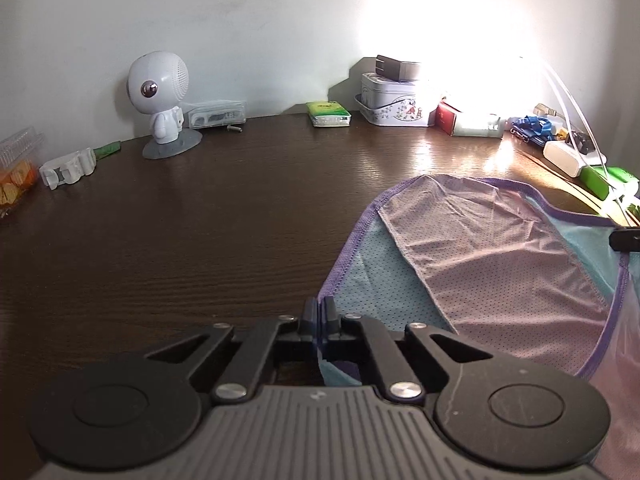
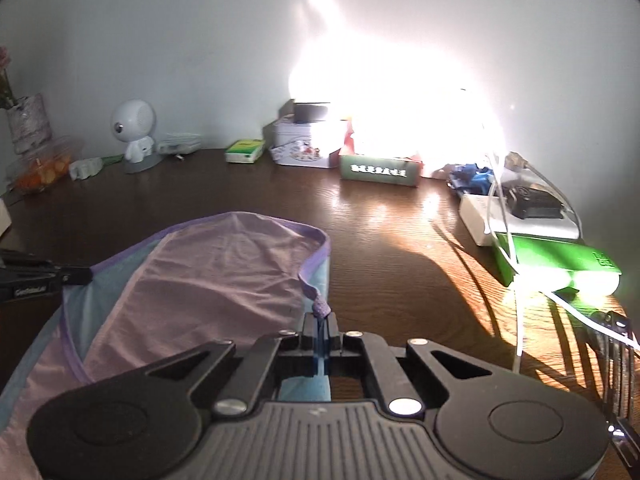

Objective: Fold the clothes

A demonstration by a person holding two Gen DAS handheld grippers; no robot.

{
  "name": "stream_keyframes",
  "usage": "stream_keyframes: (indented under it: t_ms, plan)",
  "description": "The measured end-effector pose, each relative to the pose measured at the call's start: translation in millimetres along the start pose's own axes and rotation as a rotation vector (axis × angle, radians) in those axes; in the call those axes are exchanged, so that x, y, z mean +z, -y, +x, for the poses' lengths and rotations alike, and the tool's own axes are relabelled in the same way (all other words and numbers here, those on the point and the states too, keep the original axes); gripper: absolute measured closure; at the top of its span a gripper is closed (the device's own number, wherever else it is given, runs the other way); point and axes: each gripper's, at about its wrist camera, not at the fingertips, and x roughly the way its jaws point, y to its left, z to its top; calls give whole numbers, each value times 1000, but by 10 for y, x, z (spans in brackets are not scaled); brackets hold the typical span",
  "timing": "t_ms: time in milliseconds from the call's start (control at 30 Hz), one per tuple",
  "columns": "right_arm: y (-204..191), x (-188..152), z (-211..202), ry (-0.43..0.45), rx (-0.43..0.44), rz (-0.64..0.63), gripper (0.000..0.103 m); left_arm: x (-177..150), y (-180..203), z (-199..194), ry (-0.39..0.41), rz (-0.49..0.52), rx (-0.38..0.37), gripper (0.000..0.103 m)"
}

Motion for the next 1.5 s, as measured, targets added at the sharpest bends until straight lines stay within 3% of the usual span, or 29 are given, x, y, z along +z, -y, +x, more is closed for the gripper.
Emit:
stream_keyframes:
  t_ms: [133, 200, 233, 267, 333, 367, 467, 567, 800, 867, 933, 1000, 1133, 1233, 1333, 1400, 1500]
  plan:
    - [67, -81, 54, -56, 10, 12, 88, 12, -17, -7, -7, -8, -1, 99]
    - [91, -126, -3, -51, 42, 30, 60, 20, -38, -14, -16, -9, -5, 85]
    - [104, -141, -20, -52, 52, 39, 58, 25, -53, -23, -22, -13, -13, 79]
    - [112, -153, -17, -56, 61, 46, 58, 33, -66, -30, -20, -22, -24, 72]
    - [119, -169, 31, -69, 77, 55, 60, 56, -80, -18, -12, -46, -43, 70]
    - [122, -177, 55, -76, 85, 59, 70, 68, -77, 16, -17, -61, -55, 72]
    - [64, -160, 94, -78, 102, 30, 98, 55, -15, 57, -4, -50, -39, 101]
    - [-8, -142, 79, -75, 104, -3, 99, 24, -17, 1, -2, -21, -4, 102]
    - [88, -123, 115, -93, 78, 30, 99, -3, -252, -63, -5, -67, 32, 101]
    - [93, -97, 113, -89, 84, 47, 92, 22, -268, -80, 4, -71, 38, 99]
    - [90, -56, 85, -75, 88, 57, 89, 51, -287, -113, 7, -77, 42, 95]
    - [105, -15, 82, -73, 90, 63, 79, 60, -287, -143, 8, -70, 42, 74]
    - [179, -8, 153, -107, 85, 98, 80, 21, -258, -318, -1, -40, 39, 72]
    - [124, -93, -69, -95, 101, 56, 80, -148, -216, -570, -23, -27, -27, 57]
    - [71, -264, -350, -107, 138, 7, 80, -373, -118, -660, -71, -26, -77, 58]
    - [13, -398, -441, -131, 148, -15, 80, -484, -21, -662, -59, -7, -26, 82]
    - [-76, -604, -551, -155, 143, -50, 83, -607, 95, -747, -33, 57, 77, 92]
